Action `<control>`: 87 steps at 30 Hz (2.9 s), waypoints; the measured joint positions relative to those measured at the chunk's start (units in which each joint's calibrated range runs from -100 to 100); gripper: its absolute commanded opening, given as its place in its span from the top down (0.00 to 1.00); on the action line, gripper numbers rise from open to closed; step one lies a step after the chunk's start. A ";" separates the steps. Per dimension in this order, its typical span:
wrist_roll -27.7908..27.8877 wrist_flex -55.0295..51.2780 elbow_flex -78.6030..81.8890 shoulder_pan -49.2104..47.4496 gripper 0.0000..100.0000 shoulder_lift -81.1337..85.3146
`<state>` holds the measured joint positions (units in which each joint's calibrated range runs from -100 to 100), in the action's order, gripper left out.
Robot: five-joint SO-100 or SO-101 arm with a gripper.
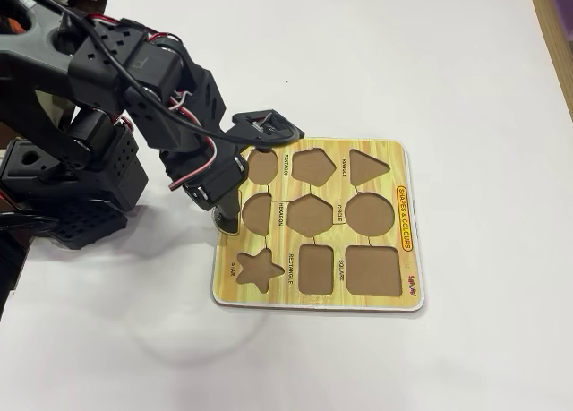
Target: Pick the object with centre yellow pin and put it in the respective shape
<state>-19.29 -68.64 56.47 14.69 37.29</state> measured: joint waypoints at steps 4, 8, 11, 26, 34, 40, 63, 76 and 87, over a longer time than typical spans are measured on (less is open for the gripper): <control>-3.54 0.00 0.36 -3.27 0.99 0.09; -6.08 0.00 0.36 -5.89 0.99 0.09; -7.44 0.00 0.36 -6.55 0.99 0.09; -8.32 7.71 0.36 -9.54 0.99 -7.65; -8.01 9.25 0.36 -5.99 0.99 -7.65; -8.01 9.25 0.36 -5.89 0.99 -11.17; -7.96 12.00 -4.23 -5.71 0.99 -19.59; -7.49 12.00 -7.64 -5.80 0.99 -23.71; -8.01 11.91 -8.00 -5.80 0.99 -23.97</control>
<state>-27.30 -56.73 48.47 8.89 13.32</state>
